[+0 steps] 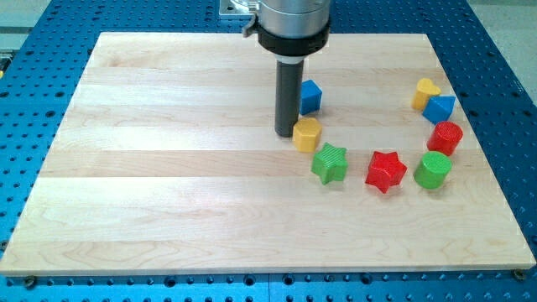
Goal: Move the blue cube to the top of the yellow hexagon
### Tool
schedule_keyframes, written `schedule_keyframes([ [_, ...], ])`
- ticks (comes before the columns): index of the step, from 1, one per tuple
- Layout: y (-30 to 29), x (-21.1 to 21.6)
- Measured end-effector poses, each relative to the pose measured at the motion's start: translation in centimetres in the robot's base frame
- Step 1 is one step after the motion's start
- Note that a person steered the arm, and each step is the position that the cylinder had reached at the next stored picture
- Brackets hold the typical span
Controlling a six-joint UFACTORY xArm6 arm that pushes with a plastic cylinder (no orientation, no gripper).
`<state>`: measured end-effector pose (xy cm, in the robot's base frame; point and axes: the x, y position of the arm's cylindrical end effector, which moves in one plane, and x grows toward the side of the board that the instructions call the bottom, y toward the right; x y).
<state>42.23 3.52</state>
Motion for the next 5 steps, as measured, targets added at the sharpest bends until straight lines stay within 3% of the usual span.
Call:
schedule_keyframes([
  [1, 1.8, 0.0],
  [2, -0.8, -1.7],
  [3, -4.0, -7.0],
  [4, 0.7, -9.0],
  [5, 2.0, -7.0],
])
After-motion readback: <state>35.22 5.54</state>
